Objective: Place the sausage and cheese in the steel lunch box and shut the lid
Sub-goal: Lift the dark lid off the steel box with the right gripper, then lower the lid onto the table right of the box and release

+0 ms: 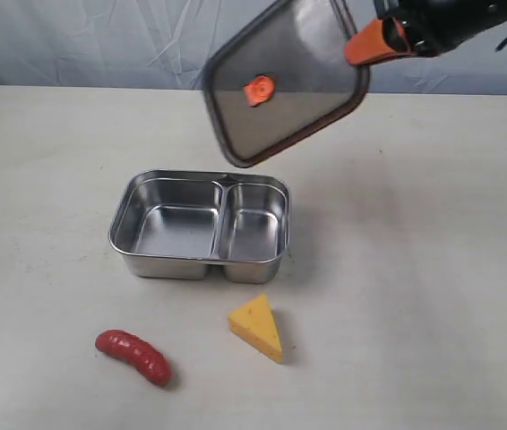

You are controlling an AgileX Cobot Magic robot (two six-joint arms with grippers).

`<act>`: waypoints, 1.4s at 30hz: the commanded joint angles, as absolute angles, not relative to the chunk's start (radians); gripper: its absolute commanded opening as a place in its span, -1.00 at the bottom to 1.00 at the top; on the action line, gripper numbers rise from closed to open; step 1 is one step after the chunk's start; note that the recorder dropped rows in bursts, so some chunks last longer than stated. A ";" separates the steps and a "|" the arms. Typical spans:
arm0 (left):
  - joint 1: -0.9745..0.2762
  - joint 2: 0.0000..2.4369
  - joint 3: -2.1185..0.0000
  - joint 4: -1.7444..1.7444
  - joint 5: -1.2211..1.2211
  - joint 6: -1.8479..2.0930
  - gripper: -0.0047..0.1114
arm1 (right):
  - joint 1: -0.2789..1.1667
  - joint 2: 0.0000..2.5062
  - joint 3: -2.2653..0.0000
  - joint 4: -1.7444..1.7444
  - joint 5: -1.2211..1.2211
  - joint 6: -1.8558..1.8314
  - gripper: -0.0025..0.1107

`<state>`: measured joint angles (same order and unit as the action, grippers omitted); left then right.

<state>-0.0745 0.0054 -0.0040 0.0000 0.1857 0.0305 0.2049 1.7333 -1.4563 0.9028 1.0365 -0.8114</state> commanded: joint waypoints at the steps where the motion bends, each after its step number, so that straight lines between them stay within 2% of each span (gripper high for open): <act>1: -0.081 0.000 0.000 0.000 0.179 0.030 -0.92 | 0.199 1.613 -1.511 0.476 0.952 -0.609 -0.97; 4: -0.081 0.000 0.000 0.000 0.179 0.030 -0.92 | 0.201 1.550 -1.511 0.246 0.988 -0.547 -0.97; 11: -0.081 0.000 0.000 0.000 0.179 0.030 -0.92 | 0.218 1.541 -1.476 0.124 1.121 -0.616 -0.97; 24: -0.081 0.000 0.000 0.000 0.179 0.030 -0.92 | 0.456 1.541 -1.430 -0.088 1.092 -0.582 -0.97; 31: -0.081 0.000 0.000 0.000 0.179 0.030 -0.92 | 0.535 1.543 -1.423 -0.107 1.191 -0.565 -0.97; 42: -0.081 0.000 0.000 0.000 0.179 0.030 -0.92 | 0.743 1.540 -1.101 -0.255 1.083 -0.382 -0.97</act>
